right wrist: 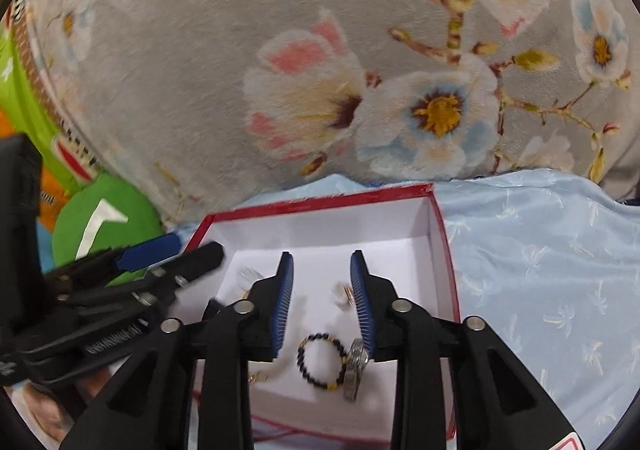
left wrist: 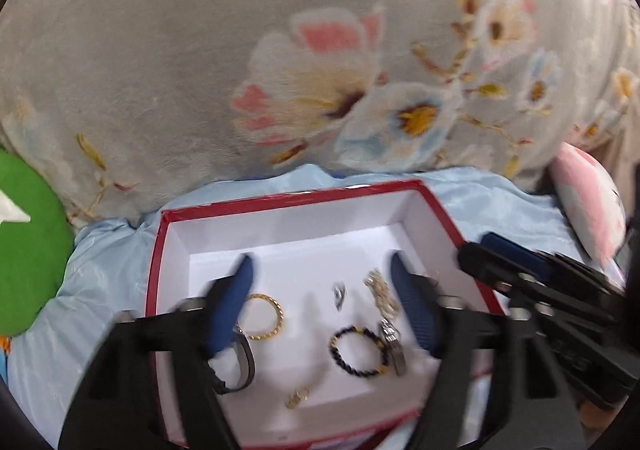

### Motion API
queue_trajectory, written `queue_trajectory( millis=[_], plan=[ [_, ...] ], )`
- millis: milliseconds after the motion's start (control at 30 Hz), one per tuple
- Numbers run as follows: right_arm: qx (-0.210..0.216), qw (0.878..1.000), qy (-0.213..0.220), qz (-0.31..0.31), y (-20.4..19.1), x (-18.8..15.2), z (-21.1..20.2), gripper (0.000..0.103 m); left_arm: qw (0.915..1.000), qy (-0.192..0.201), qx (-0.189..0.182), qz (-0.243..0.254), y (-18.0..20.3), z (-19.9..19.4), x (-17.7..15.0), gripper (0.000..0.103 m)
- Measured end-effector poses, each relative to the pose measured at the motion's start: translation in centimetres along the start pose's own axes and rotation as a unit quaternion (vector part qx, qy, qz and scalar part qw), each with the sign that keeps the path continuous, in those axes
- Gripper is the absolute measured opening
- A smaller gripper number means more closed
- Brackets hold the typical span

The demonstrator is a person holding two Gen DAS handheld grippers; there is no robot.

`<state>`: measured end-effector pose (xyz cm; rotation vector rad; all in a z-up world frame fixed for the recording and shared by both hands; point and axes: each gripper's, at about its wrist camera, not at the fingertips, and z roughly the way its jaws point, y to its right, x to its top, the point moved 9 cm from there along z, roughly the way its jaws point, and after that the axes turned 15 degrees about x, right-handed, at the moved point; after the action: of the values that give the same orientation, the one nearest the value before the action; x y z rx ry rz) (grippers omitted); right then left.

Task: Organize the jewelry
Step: 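Carry the ring and hoop earring over the red box and open both tools, then return to the sheet and grasp the small gold earring with the right tool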

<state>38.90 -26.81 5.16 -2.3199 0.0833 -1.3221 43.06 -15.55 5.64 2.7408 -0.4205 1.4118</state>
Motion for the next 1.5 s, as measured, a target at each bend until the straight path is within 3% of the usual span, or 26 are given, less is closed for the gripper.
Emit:
queue_trajectory(
  millis=[133, 200, 367, 567, 667, 833, 967, 1100, 1500],
  plan=[
    [0.009, 1.0, 0.016, -0.001, -0.4, -0.6, -1.8, 0.043, 0.9995, 0.008, 0.03, -0.01, -1.9, -0.5, -1.3, 0.074],
    [0.014, 1.0, 0.008, -0.005, -1.0, -2.4, -3.1, 0.044, 0.9991, 0.01, 0.041, -0.012, -3.1, -1.8, -2.7, 0.081],
    [0.02, 0.998, -0.049, -0.025, -3.0, -10.2, -6.2, 0.044, 0.9969, -0.002, 0.079, 0.007, -5.9, -6.2, -9.0, 0.088],
    [0.013, 0.991, -0.131, -0.02, -4.7, -21.4, -7.7, 0.044, 0.9922, -0.066, 0.103, 0.022, -7.1, -8.4, -18.2, 0.088],
    [0.008, 0.987, -0.158, -0.021, -5.3, -24.4, -7.2, 0.043, 0.9906, -0.088, 0.104, 0.015, -7.2, -9.0, -21.3, 0.088],
    [-0.008, 0.985, -0.168, -0.028, -5.6, -26.1, -6.3, 0.042, 0.989, -0.117, 0.088, -0.017, -7.3, -9.8, -24.6, 0.088],
    [-0.024, 0.981, -0.191, -0.039, -5.5, -27.3, -5.2, 0.019, 0.9871, -0.128, 0.094, -0.025, -7.7, -10.0, -26.3, 0.088],
    [-0.041, 0.98, -0.19, -0.049, -5.4, -27.6, -5.3, 0.006, 0.987, -0.132, 0.091, -0.019, -7.3, -10.1, -27.0, 0.088],
    [-0.051, 0.988, -0.147, -0.008, -3.5, -25.7, -9.3, 0.004, 0.9887, -0.146, 0.028, 0.022, -1.2, -8.6, -27.1, 0.084]
  ],
)
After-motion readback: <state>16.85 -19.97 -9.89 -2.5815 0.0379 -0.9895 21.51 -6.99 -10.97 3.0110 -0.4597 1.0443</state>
